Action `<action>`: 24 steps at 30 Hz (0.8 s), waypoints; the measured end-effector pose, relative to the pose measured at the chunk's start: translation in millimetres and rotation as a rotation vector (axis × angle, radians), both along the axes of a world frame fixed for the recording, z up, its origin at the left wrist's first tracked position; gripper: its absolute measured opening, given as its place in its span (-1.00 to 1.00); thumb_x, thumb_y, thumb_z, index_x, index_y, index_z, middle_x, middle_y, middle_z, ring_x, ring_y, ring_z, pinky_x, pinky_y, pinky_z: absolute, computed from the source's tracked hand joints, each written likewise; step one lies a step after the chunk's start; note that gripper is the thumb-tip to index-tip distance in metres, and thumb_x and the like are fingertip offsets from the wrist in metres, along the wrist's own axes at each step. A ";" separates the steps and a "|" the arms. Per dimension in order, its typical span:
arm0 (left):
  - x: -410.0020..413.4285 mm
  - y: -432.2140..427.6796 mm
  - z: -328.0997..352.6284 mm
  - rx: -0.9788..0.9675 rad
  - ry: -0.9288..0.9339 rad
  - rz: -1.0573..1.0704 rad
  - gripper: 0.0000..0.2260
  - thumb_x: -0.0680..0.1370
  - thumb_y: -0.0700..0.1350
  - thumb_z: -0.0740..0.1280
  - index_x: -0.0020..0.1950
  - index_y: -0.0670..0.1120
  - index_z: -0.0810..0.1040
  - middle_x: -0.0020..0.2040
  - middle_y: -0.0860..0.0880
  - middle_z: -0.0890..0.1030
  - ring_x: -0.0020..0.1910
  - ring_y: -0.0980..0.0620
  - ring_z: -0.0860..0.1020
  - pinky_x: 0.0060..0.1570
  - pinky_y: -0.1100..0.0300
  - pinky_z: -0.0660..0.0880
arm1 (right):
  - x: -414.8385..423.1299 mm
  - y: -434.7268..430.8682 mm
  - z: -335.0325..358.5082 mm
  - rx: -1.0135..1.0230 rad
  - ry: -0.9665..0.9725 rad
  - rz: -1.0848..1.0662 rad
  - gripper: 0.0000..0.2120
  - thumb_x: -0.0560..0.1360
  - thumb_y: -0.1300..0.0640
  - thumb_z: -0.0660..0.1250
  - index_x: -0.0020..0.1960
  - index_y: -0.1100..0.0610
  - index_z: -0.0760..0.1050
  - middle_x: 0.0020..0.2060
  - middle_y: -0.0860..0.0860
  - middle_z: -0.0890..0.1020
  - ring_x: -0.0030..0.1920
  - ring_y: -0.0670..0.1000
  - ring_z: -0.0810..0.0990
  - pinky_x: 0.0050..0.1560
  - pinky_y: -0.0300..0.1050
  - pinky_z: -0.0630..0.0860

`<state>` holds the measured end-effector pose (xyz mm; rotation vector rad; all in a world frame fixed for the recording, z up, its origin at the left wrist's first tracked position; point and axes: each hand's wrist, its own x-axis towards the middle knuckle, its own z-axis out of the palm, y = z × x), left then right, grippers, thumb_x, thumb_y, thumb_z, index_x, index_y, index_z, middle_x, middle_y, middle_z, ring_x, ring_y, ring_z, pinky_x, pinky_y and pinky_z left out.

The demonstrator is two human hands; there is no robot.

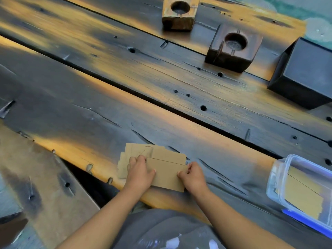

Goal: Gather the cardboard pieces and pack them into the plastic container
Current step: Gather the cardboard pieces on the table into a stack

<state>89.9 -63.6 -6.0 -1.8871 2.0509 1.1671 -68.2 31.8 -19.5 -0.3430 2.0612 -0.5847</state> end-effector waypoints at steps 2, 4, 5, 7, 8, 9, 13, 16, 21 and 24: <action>1.1 -1.2 -2.2 0.000 0.021 0.011 -0.66 0.47 -0.02 0.43 0.13 -0.06 0.38 0.13 -0.08 0.36 0.11 -0.14 0.44 0.18 0.00 0.44 | 3.2 -2.8 0.9 0.010 0.044 0.021 -0.81 0.43 0.14 0.34 -0.07 0.14 0.35 -0.01 0.15 0.52 -0.08 0.14 0.53 -0.24 -0.04 0.41; 2.2 -3.7 -2.3 0.003 0.039 0.020 -0.65 0.46 -0.04 0.44 0.11 -0.03 0.34 0.11 -0.07 0.37 0.07 -0.13 0.45 0.13 0.00 0.46 | 5.1 -7.2 1.5 0.013 0.023 0.019 -0.79 0.45 0.15 0.33 -0.04 0.13 0.31 -0.04 0.12 0.49 -0.14 0.10 0.49 -0.29 -0.07 0.35; 2.1 -5.2 -2.2 0.005 0.048 0.027 -0.64 0.45 -0.05 0.44 0.11 -0.02 0.33 0.11 -0.07 0.36 0.07 -0.12 0.45 0.12 0.01 0.47 | 5.0 -9.4 1.7 0.022 0.010 0.022 -0.76 0.46 0.15 0.34 -0.01 0.14 0.29 -0.07 0.10 0.48 -0.14 0.10 0.48 -0.28 -0.07 0.36; 2.4 -7.7 -2.2 0.010 0.074 0.052 -0.61 0.43 -0.06 0.46 0.13 -0.02 0.33 0.11 -0.06 0.37 0.07 -0.12 0.45 0.11 0.03 0.46 | 3.8 -11.5 2.8 0.045 -0.003 0.031 -0.72 0.47 0.14 0.36 0.02 0.15 0.28 -0.11 0.08 0.48 -0.17 0.08 0.47 -0.28 -0.06 0.36; 3.1 -8.9 -2.0 0.013 0.091 0.067 -0.60 0.42 -0.07 0.46 0.13 -0.01 0.33 0.11 -0.06 0.37 0.08 -0.11 0.46 0.12 0.04 0.46 | 2.7 -11.6 3.7 0.052 -0.001 0.037 -0.72 0.47 0.13 0.37 0.02 0.14 0.28 -0.13 0.06 0.48 -0.20 0.05 0.47 -0.30 -0.06 0.35; 4.4 -10.5 -1.6 0.016 0.108 0.083 -0.60 0.42 -0.06 0.47 0.13 0.01 0.33 0.10 -0.04 0.37 0.08 -0.09 0.46 0.11 0.04 0.46 | 1.5 -11.7 4.6 0.053 0.005 0.043 -0.72 0.47 0.12 0.37 0.02 0.14 0.29 -0.14 0.04 0.49 -0.22 0.01 0.47 -0.33 -0.08 0.34; 16.8 -18.3 1.8 0.023 0.191 0.148 -0.57 0.40 0.00 0.48 0.15 0.03 0.35 0.11 0.00 0.37 0.03 -0.01 0.49 -0.01 0.07 0.46 | 0.7 -18.1 10.8 -0.055 0.008 0.014 -0.74 0.44 0.12 0.40 -0.01 0.10 0.32 -0.15 0.01 0.55 -0.19 -0.02 0.53 -0.30 -0.09 0.40; 28.8 -30.4 6.7 0.000 0.223 0.197 -0.55 0.39 0.00 0.50 0.16 0.03 0.36 0.10 0.00 0.36 0.04 -0.02 0.50 -0.03 0.09 0.43 | 6.2 -33.0 18.4 -0.116 0.030 0.051 -0.73 0.43 0.11 0.40 -0.04 0.07 0.31 -0.16 -0.03 0.54 -0.18 -0.02 0.53 -0.28 -0.08 0.40; 50.8 -52.0 9.3 0.059 0.215 0.211 -0.59 0.40 -0.01 0.49 0.12 0.03 0.36 0.13 -0.03 0.41 0.09 -0.06 0.51 0.13 -0.07 0.51 | 23.8 -59.5 23.0 -0.106 0.055 0.148 -0.73 0.46 0.10 0.39 0.02 0.08 0.33 -0.17 -0.07 0.49 -0.15 0.00 0.49 -0.26 -0.08 0.38; 61.0 -56.4 5.6 0.079 0.191 0.229 -0.61 0.40 -0.02 0.48 0.11 0.04 0.36 0.10 -0.03 0.41 0.06 -0.05 0.50 0.03 0.00 0.50 | 33.6 -70.0 21.7 -0.074 0.074 0.190 -0.72 0.47 0.10 0.38 0.06 0.09 0.32 -0.11 -0.04 0.50 -0.09 0.03 0.50 -0.17 -0.08 0.40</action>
